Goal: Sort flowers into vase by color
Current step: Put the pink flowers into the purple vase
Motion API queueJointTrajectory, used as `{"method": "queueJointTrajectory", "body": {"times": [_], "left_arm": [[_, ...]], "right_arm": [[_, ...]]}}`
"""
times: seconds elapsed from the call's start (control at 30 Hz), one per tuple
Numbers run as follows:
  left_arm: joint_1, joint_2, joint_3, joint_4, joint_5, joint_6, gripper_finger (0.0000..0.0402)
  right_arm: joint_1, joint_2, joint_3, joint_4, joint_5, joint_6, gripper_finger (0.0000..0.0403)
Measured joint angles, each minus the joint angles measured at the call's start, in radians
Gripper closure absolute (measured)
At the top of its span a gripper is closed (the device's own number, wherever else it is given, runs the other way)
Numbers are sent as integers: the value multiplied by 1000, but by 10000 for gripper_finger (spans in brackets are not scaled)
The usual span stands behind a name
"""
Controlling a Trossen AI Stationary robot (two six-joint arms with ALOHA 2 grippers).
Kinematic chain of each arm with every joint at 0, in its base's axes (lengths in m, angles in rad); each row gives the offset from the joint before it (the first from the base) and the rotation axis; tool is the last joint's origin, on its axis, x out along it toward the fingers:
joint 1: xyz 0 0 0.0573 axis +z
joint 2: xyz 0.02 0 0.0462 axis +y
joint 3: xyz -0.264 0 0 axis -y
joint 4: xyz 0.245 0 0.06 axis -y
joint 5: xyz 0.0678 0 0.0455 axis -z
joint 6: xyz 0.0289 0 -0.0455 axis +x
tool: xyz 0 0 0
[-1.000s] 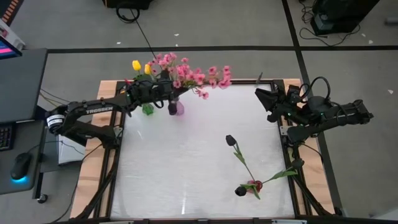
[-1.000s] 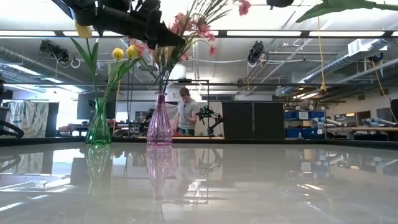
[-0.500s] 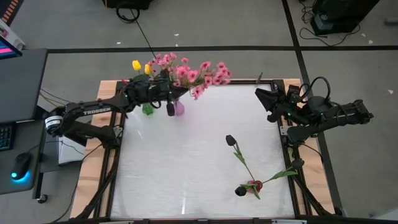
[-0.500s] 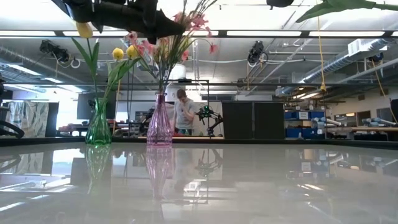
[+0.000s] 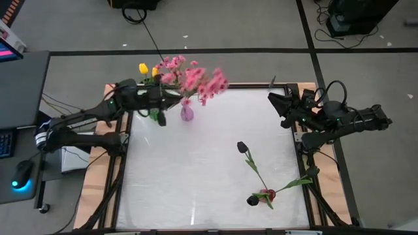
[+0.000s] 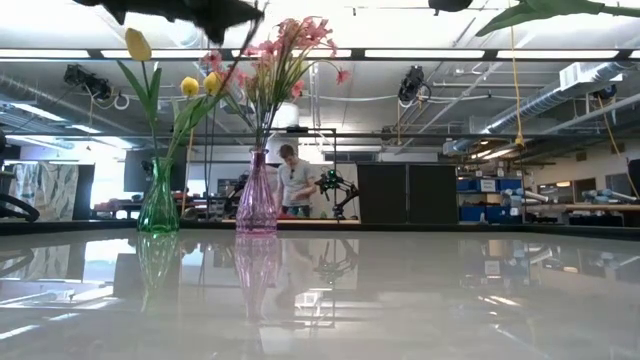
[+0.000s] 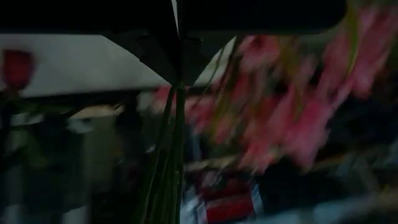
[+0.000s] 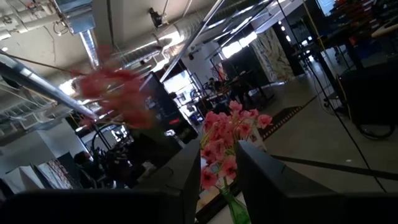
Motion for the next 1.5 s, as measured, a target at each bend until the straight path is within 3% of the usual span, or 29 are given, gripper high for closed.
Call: {"method": "queueJointTrajectory", "body": {"times": [0.23,0.43,0.67,0.83,0.97,1.07,1.27,1.5], "left_arm": [[16,-32,-11,81,190,104,393],[46,-62,-190,449,360,59,393],[110,-68,-302,557,482,89,393],[119,-69,-320,611,480,102,393],[118,-79,-320,644,478,30,393],[113,-83,-318,671,433,-79,393],[98,-126,-268,680,216,-328,393],[58,-143,-214,668,190,-592,393]], "right_arm": [[0,0,0,0,0,0,289],[0,0,0,0,0,0,289],[0,0,0,0,0,0,289],[0,0,0,0,0,0,289],[0,0,0,0,0,0,289],[0,0,0,0,0,0,289],[0,0,0,0,0,0,289],[0,0,0,0,0,0,289]]}}
